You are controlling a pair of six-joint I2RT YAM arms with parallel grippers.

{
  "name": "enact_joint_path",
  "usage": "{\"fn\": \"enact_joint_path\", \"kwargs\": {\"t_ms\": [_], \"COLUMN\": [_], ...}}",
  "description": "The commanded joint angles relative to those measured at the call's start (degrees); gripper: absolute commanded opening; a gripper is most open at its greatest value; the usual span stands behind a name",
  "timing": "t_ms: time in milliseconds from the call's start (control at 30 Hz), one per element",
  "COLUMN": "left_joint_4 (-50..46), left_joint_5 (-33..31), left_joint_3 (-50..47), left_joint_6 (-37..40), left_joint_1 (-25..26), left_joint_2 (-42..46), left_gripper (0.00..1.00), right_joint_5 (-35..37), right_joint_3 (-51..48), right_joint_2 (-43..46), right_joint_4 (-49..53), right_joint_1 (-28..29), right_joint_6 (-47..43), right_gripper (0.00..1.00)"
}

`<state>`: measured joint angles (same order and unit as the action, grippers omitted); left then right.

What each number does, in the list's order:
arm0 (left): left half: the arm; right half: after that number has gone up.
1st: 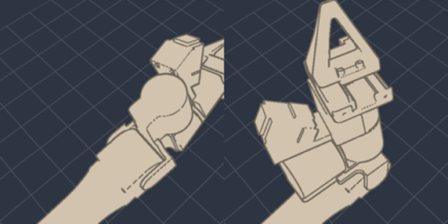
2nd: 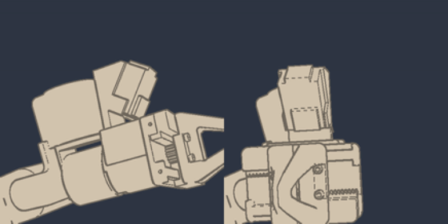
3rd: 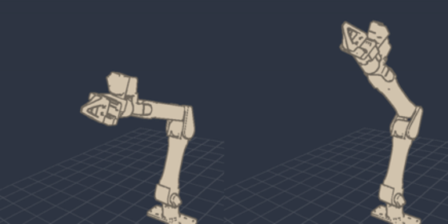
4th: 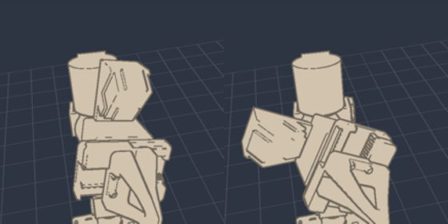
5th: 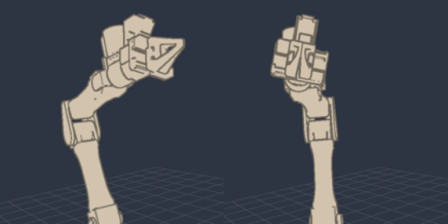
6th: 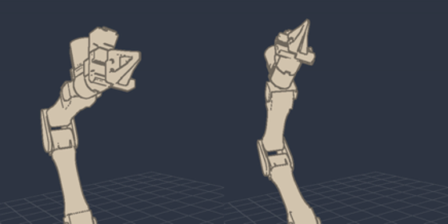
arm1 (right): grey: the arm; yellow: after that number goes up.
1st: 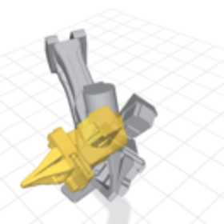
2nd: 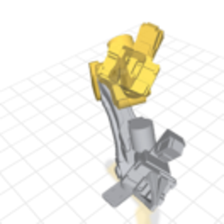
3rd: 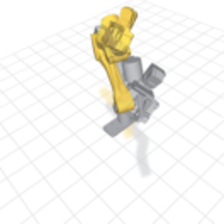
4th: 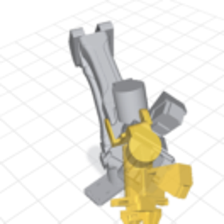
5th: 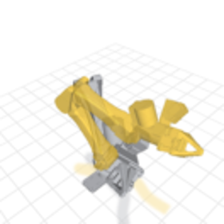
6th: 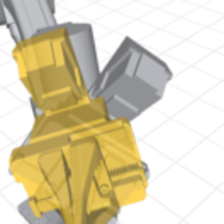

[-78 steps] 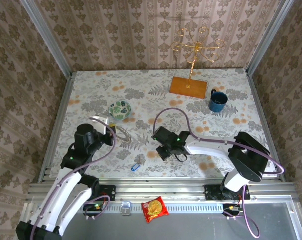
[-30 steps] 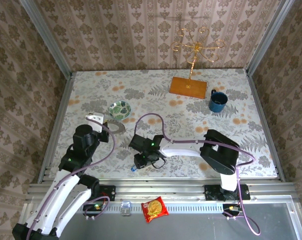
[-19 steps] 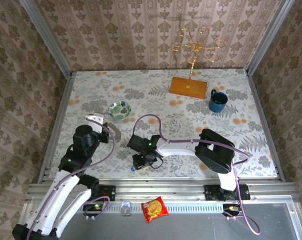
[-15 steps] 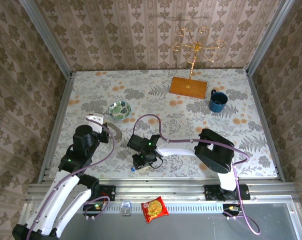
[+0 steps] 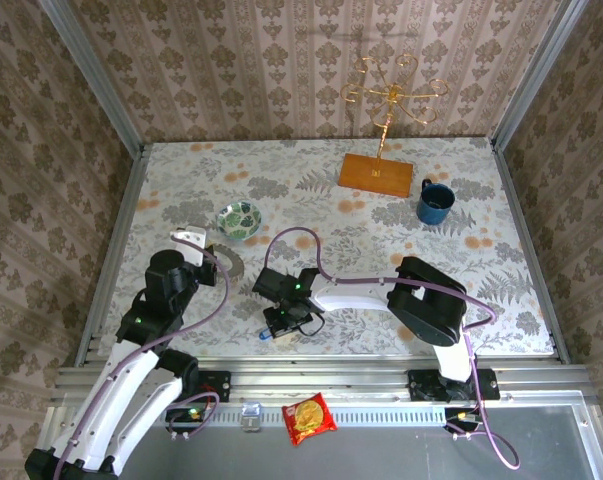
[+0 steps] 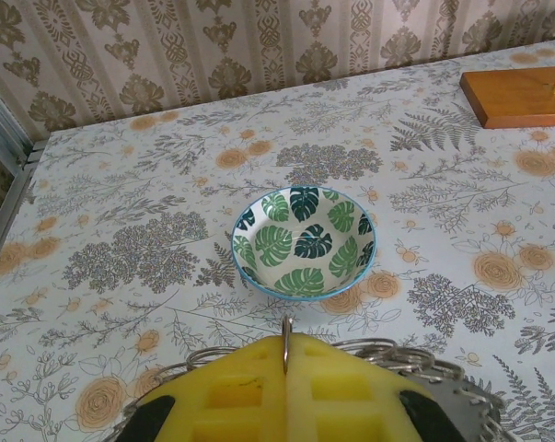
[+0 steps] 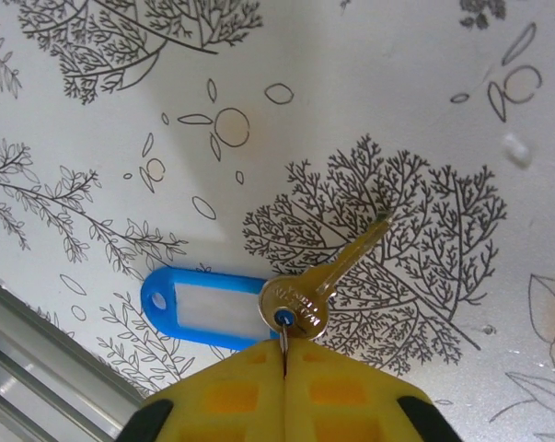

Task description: Put the keys on the keyring

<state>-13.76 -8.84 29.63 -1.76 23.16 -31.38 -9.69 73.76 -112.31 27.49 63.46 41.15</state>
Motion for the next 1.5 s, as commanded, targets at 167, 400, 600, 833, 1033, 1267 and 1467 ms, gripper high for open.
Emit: {"fn": "enact_joint_path", "kwargs": {"t_ms": [167, 400, 600, 833, 1033, 1267, 1467], "left_joint_4": [1.2, 3.3, 6.0, 5.7, 7.4, 7.9, 10.4], "left_joint_5": [3.2, 11.6, 24.8, 35.6, 42.3, 45.3, 46.9], "left_joint_3": [0.4, 0.6, 0.7, 2.1, 3.6, 5.7, 4.9], "left_joint_6": [1.8, 4.6, 8.2, 15.0, 17.8, 21.3, 23.6], "left_joint_1": [-0.2, -0.2, 0.5, 4.6, 7.7, 9.8, 12.3], "left_joint_2": [0.6, -0.3, -2.2, -6.7, -12.1, -17.5, -20.3], "left_gripper": [0.0, 0.0, 0.0, 0.0, 0.0, 0.0, 0.0], "right_joint_5": [2.7, 9.4, 13.1, 8.2, 3.2, 2.0, 1.5], "right_joint_3": [-2.9, -11.5, -20.7, -36.1, -38.7, -36.1, -32.7], "right_joint_2": [6.0, 17.4, 30.5, 48.7, 52.5, 51.4, 47.3], "right_joint_4": [1.6, 0.5, -8.4, -27.1, -29.0, -28.7, -26.8], "right_joint_1": [-0.5, -1.0, -2.1, -8.5, -12.7, -12.7, -13.2], "right_joint_6": [-3.6, -14.8, -27.2, -34.7, -40.7, -47.2, -50.8], "right_gripper": [0.0, 0.0, 0.0, 0.0, 0.0, 0.0, 0.0]}}
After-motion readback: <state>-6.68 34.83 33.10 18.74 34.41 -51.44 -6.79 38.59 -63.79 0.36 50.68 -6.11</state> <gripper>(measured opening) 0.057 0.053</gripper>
